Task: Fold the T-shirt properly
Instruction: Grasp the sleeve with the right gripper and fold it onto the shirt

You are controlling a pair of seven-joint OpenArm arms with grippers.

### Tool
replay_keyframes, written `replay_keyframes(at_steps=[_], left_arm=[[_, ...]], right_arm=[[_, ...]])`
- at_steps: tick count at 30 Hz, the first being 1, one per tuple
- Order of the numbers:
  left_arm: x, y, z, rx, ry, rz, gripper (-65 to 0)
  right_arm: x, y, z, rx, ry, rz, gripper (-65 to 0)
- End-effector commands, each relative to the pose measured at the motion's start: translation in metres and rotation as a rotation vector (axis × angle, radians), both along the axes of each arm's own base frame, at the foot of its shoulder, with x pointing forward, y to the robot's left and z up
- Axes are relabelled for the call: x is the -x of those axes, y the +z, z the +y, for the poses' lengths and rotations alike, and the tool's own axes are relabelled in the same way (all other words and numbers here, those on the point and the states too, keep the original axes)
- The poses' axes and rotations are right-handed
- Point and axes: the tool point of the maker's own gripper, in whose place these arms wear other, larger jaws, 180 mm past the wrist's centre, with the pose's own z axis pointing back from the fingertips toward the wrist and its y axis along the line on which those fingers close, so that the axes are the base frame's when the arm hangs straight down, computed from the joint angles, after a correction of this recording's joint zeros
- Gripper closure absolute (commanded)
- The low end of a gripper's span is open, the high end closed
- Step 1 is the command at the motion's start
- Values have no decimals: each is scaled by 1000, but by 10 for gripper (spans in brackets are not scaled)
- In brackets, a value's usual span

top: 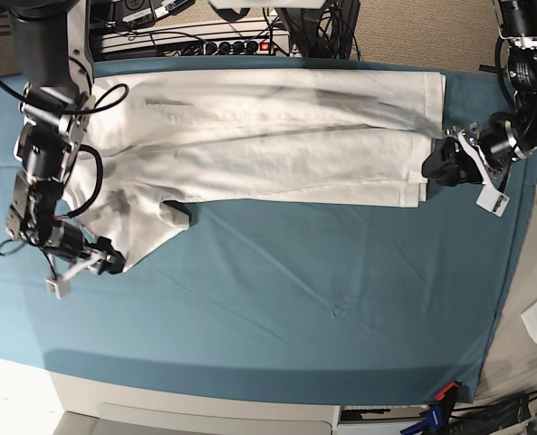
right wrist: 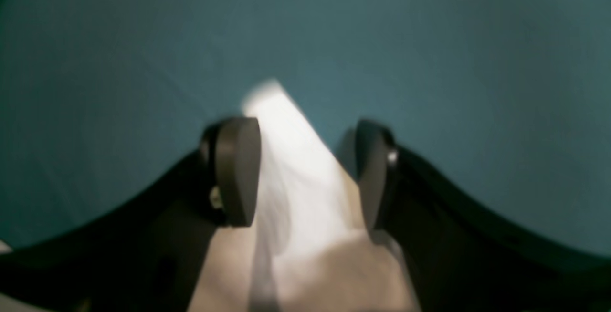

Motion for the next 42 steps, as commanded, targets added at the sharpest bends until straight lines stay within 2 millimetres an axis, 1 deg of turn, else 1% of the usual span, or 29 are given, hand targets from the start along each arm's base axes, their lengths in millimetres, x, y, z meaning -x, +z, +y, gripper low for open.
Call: replay_keyframes(at_steps=[1,4,8,9,11,15,17,19,23,27,31,33,35,37,40,42], left_arm=[[-9,14,3,6,2,-50,-256],[-9,14,1,13,3,-50,-256],[-8,14,0,16,4,-49,-256],[-8,14,0,16,4,-49,-256],[-8,14,0,16,4,-49,-256],[-9,14,0,17,4,-50,-256],[-9,14,0,17,4,-50,-256],[-9,14,0,17,4,-50,-256],[-8,13,0,16,4,-49,-256],[-8,14,0,16,4,-50,-256],[-9,14,0,17,4,-50,-256],[-8,14,0,17,4,-49,-256],[-8,13,0,15,4,-49,-256],[-8,14,0,15,4,-49,-256],[-8,14,0,16,4,-49,-256],[-8,13,0,16,4,-49,-256]], right_arm=[[-5,5,-2,43,17,7,-327],[1,-9,8,98,69,58,-326],[4,-16,22,108,116,95,-321],[5,-16,23,107,120,101,-304],[7,-17,24,104,123,113,-227],[11,-19,24,106,133,140,-3],[12,-16,23,116,141,147,0],[9,-8,23,129,153,142,0],[1,21,30,118,182,86,0],[4,47,37,167,239,39,0],[26,62,45,266,303,13,0],[41,62,46,337,317,0,0],[59,56,47,393,321,6,0],[78,46,53,425,331,20,0],[109,31,69,433,365,34,0],[128,26,82,428,391,31,0]])
